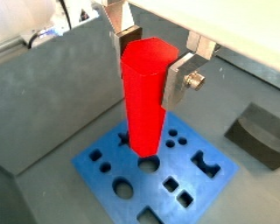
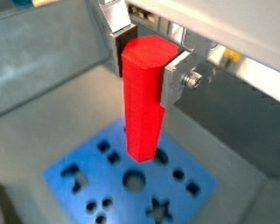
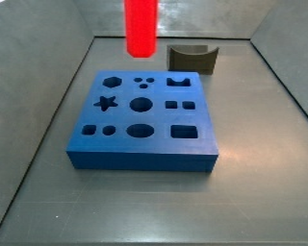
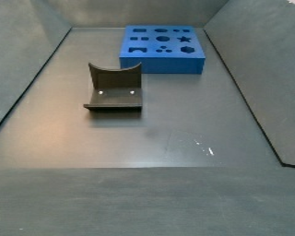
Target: Insert the hexagon object.
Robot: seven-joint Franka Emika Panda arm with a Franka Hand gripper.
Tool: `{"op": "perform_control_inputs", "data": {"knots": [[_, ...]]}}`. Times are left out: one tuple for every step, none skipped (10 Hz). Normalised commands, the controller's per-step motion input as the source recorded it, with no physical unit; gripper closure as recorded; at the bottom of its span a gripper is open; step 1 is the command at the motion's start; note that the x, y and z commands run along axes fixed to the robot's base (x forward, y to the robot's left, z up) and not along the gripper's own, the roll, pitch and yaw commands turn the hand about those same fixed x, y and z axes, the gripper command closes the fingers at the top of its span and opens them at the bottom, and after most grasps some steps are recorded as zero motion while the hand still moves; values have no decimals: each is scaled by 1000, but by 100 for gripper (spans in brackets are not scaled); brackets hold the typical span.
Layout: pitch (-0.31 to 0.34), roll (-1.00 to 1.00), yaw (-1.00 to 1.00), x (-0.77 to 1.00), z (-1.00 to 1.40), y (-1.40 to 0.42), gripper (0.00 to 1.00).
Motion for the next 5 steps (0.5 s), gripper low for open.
{"op": "perform_control_inputs", "data": {"knots": [[0,-34,-77,-629,-300,783,100],[0,-37,-34,-651,-311,817,100],[0,-39,-40,-677,-314,806,100],[-14,-53,-114,-677,-309,711,100],[-57,-117,-277,-623,-331,514,100]]}}
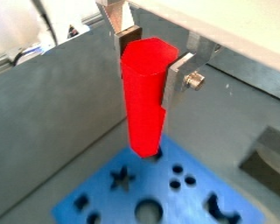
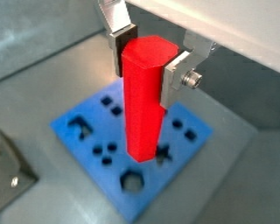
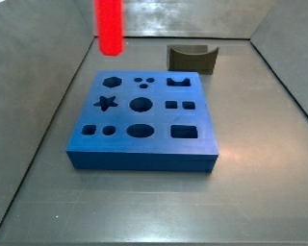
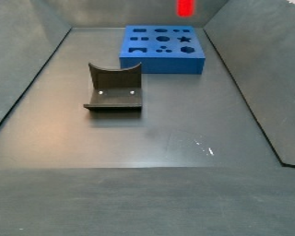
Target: Insert the hexagon object.
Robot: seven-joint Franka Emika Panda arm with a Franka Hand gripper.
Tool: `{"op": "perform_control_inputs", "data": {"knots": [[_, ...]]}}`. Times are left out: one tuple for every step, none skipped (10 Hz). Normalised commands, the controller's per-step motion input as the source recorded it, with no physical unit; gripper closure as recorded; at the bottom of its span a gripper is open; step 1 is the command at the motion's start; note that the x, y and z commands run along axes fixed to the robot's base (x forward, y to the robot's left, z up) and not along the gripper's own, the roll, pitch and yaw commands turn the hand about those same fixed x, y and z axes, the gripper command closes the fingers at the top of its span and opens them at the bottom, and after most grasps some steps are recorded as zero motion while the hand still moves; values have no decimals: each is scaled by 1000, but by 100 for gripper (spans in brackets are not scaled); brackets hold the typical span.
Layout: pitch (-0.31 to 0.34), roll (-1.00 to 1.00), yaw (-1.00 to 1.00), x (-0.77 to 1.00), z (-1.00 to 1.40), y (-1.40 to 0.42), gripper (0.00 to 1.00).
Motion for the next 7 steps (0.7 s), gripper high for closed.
{"op": "perform_control_inputs", "data": {"knots": [[-149,-139,-549,-591,-357,189,100],[-167,-147,-749,-409,-377,0,100],[-113,-80,-994,-57,-400,0,100],[-104,-43,-1000,0,-417,0,100],[-91,-31,-1000,0,-440,0,100],[-101,-47,-1000,0,-431,0,100],[-137,-90,-1000,0,-383,0,100]]}}
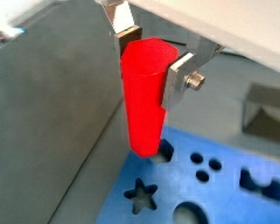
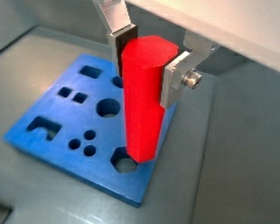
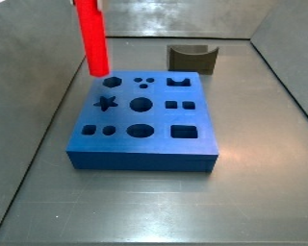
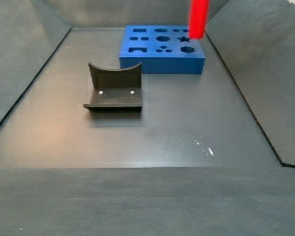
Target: Insert the hexagon object.
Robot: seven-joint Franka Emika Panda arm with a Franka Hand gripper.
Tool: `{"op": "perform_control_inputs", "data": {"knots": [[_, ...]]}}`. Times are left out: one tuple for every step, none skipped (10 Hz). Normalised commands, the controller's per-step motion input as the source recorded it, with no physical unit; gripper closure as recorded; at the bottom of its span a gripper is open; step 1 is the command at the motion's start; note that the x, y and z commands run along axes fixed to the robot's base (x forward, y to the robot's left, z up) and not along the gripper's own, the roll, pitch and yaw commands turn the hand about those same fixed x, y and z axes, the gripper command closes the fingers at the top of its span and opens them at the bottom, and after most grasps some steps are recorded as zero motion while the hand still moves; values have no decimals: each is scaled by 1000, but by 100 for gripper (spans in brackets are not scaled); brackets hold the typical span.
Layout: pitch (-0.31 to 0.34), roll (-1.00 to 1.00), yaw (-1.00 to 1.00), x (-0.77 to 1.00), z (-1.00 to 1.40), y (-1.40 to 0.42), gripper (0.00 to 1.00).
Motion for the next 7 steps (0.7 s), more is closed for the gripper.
{"op": "perform_control_inputs", "data": {"knots": [[-174,-167,-926,57,-294,0,100],[-194,-220,-803,154,-217,46,100],[-181,-227,-623,143,-194,214,100],[-163,-220,-620,126,-223,217,100],[-56,-189,-437,200,-294,334,100],[-4,-36,-146,63,-329,103,100],[-10,26,0,0,-294,0,100]]}}
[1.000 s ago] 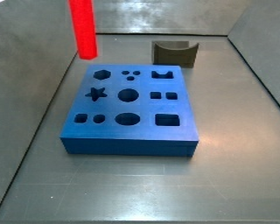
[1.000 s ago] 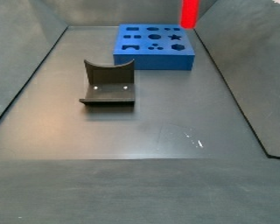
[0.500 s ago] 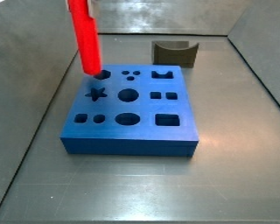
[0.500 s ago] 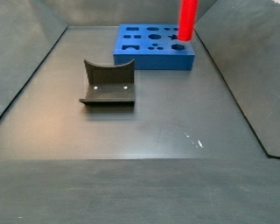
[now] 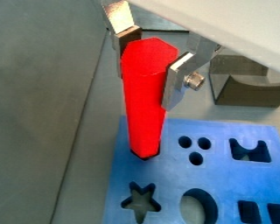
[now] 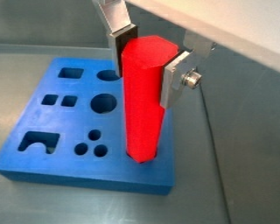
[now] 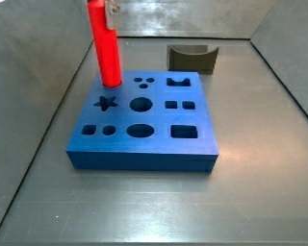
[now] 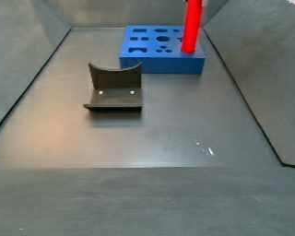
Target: Insert the hexagon object.
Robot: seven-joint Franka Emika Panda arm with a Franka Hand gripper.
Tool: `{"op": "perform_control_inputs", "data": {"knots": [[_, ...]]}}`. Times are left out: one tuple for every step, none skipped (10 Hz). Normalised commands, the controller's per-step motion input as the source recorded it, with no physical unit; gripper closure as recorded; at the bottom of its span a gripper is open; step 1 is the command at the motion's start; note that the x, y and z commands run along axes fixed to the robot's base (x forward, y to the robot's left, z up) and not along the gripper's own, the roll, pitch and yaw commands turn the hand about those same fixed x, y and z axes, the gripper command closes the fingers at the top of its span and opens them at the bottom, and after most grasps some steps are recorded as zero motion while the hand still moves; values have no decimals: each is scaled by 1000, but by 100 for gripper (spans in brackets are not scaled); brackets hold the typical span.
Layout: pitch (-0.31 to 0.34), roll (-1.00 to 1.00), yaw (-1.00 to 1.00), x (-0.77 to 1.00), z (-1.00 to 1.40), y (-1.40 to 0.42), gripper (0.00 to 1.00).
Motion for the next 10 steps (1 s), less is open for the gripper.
{"op": "perform_control_inputs", "data": {"knots": [[-37,97,203,-20,-314,0,100],[-84,114,386,0,-420,-80,100],[-90,119,446,0,-500,-123,100],[-133,114,269,49,-731,-160,100],[-120,110,54,114,-843,-157,100],[-126,81,0,106,-826,-163,100],[-107,0,0,157,-680,-40,100],[-130,0,-31,-37,-249,-17,100],[-70,-3,0,0,-17,0,100],[0,0,0,0,0,0,100]]}}
